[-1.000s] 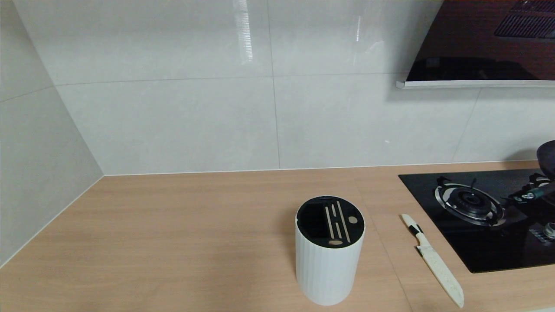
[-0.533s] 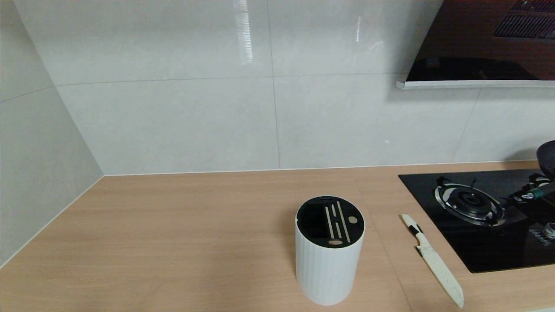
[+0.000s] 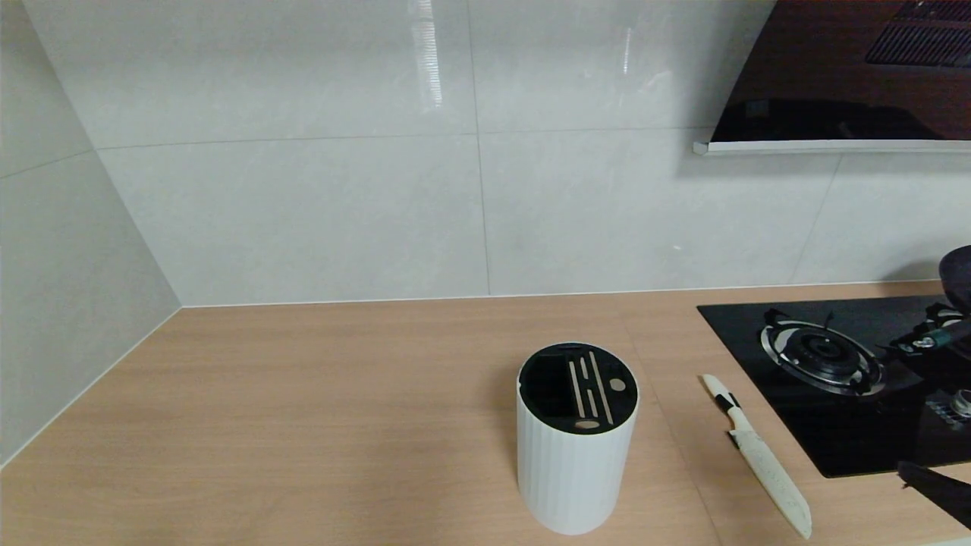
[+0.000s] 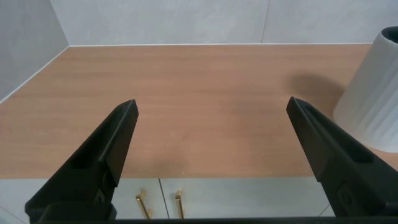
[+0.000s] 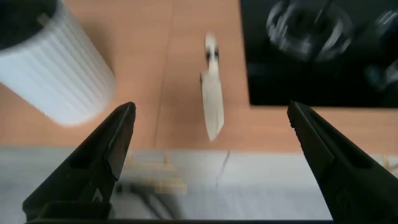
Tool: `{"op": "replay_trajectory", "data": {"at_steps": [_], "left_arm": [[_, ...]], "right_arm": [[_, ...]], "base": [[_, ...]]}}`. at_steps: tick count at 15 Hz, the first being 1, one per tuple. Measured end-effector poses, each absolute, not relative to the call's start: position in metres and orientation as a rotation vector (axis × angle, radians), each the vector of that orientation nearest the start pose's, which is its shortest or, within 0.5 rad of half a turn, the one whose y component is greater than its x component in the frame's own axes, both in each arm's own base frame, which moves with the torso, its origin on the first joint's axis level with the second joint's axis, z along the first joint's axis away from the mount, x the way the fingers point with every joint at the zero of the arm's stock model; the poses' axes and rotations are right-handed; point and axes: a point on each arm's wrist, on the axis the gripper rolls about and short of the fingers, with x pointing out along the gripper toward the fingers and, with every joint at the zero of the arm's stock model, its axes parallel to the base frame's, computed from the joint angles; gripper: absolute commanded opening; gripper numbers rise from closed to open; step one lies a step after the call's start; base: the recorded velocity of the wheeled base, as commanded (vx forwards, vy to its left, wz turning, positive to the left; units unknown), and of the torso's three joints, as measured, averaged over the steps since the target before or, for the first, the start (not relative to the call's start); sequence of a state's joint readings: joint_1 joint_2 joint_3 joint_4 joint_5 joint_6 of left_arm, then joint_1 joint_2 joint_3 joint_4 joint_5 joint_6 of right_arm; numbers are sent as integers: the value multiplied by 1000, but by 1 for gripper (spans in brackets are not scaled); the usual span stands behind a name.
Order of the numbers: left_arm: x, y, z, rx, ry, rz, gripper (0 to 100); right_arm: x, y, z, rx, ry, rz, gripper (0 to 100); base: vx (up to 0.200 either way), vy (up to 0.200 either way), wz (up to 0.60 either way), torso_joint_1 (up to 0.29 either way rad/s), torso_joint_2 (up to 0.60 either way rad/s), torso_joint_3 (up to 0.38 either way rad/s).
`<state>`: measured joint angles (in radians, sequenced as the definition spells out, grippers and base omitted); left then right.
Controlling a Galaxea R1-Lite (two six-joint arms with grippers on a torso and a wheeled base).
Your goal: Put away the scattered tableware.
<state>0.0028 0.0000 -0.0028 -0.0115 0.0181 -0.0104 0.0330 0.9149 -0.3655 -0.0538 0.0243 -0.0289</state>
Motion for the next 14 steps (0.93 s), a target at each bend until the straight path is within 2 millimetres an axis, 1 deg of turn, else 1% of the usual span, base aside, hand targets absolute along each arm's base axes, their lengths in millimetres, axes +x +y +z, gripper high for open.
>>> {"op": "replay_trajectory", "data": {"at_steps": [2,3,5,7,10,12,13,14], "left_arm": [[-23,0,77,-11,-15,20,100],[-23,0,77,-11,-14,21,100],[-23,0,77,-11,-14,21,100],[-23,0,77,-11,-14,21,100],[-23,0,77,-12,-14,21,100],[-23,0,77,-12,-14,21,100],[-23,0,77,-12,-13,21,100],[-23,0,77,-12,-13,21,100]], "right_arm": [[135,6,152,-40,590,78,100],[150,8,147,-44,619,84,100],[185,13,129,-54,670,107,100],[213,19,107,-63,706,122,100],[248,24,64,-77,765,122,100],[268,26,39,-91,731,103,100],[277,24,27,-99,713,85,100],[281,22,18,-103,720,72,100]], "base": [[0,0,0,0,0,0],[0,0,0,0,0,0],[0,0,0,0,0,0],[0,0,0,0,0,0],[0,0,0,0,0,0],[0,0,0,0,0,0],[0,0,0,0,0,0],[0,0,0,0,0,0]]}}
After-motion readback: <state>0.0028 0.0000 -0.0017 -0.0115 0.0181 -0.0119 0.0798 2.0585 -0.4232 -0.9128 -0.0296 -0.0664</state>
